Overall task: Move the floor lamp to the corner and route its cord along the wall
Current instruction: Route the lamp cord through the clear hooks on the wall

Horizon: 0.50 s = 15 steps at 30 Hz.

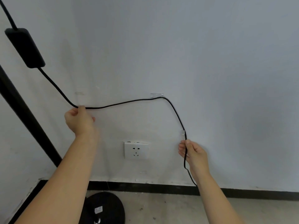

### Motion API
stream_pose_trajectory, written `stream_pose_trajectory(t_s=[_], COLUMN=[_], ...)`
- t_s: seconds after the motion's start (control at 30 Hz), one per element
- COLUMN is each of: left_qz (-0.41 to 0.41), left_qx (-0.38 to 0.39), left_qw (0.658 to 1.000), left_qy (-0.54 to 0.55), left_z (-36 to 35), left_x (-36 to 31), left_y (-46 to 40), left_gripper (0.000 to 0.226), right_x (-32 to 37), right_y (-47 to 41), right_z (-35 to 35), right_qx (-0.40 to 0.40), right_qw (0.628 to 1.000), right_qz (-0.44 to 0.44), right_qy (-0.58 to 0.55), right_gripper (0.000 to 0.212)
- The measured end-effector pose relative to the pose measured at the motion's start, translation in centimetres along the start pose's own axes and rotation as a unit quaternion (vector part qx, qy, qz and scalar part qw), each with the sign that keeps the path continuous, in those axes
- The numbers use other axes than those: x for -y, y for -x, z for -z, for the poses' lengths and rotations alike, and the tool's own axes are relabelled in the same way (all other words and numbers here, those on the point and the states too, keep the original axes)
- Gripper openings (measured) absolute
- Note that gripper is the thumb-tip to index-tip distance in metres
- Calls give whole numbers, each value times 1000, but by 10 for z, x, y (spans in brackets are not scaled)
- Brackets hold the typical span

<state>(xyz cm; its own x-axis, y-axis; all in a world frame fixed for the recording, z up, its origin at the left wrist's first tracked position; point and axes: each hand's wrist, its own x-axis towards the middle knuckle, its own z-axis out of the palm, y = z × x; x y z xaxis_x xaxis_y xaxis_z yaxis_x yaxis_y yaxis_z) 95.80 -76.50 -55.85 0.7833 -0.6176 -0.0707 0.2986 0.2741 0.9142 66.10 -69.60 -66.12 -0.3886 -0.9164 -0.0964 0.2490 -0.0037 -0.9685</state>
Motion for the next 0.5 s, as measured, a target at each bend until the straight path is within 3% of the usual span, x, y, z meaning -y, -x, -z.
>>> stream_pose_trajectory(t_s=[0.33,0.5], left_qz=[2,4], left_qx=[-1,6], left_qw=[1000,1000], left_qy=[12,6], left_z=[-1,1], left_x=[-2,-3], left_y=[4,4], left_gripper=[18,19], right_x=[0,-1], right_y=[12,12], right_z=[-24,-34], right_qx=[39,17], right_qw=[999,999], right_qz=[-8,-21], right_qy=[30,41], right_gripper=[32,34])
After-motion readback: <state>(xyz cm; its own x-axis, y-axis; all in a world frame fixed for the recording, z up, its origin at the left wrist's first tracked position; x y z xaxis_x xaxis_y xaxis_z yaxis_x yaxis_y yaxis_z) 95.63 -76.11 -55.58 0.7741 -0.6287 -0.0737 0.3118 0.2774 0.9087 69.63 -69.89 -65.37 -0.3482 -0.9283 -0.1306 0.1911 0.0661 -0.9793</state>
